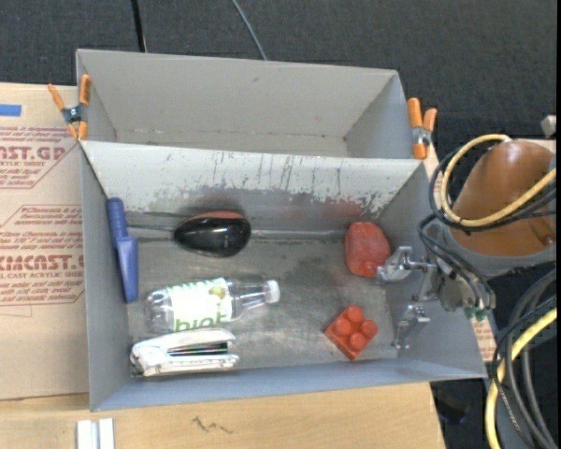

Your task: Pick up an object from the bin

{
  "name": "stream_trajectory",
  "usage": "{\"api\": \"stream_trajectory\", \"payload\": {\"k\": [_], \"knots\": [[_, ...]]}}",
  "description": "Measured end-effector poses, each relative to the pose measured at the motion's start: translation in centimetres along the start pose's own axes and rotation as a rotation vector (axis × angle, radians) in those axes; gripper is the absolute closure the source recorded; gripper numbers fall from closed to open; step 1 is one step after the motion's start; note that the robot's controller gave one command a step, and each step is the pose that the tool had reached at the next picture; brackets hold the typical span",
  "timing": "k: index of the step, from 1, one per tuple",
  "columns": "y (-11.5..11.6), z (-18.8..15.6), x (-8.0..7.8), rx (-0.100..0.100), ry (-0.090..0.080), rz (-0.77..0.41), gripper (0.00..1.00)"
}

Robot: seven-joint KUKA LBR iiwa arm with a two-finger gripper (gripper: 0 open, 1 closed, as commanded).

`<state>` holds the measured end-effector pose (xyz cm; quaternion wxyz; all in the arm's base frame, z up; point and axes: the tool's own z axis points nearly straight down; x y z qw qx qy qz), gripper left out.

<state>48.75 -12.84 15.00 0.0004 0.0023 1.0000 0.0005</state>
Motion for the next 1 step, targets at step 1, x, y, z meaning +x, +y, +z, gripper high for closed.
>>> {"api": "stream_trajectory", "payload": {"k": [1], "knots": [[4.42,7.76,-1.27,0.003,-0.001,-0.115,1.00]]}}
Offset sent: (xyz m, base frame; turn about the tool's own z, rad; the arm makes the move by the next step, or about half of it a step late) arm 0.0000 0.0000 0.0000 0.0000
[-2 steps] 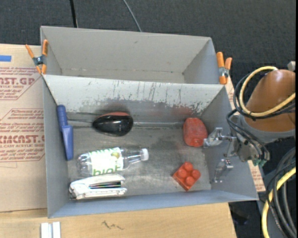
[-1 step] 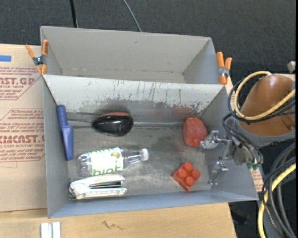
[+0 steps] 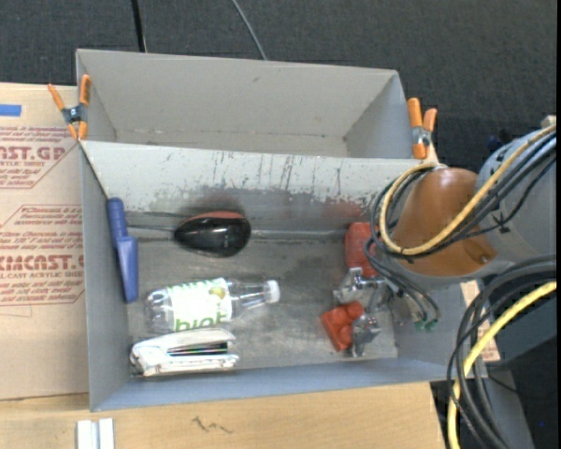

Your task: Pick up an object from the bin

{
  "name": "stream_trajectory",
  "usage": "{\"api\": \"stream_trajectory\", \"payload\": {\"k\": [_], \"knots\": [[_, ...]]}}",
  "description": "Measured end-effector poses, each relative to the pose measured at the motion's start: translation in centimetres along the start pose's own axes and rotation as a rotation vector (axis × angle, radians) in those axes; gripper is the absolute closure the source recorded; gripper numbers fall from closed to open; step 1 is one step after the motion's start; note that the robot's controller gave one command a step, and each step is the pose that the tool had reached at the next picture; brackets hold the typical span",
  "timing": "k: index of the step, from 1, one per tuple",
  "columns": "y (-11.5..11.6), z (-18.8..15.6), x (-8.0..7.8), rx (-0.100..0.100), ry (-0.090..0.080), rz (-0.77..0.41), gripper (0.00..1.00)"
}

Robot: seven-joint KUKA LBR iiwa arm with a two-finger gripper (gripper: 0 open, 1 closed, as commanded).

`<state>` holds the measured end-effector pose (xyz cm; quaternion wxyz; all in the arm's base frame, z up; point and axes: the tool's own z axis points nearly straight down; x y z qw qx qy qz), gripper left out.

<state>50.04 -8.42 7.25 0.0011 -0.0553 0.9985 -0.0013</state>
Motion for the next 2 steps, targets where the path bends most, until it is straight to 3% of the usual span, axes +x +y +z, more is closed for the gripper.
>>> {"api": "stream_trajectory", "payload": {"k": [1,2], "knots": [[0.0,0.0,0.0,0.000,0.000,0.000,1.00],[0.7,-16.7,-1.3,-0.001,-0.004,-0.043,1.00]]}}
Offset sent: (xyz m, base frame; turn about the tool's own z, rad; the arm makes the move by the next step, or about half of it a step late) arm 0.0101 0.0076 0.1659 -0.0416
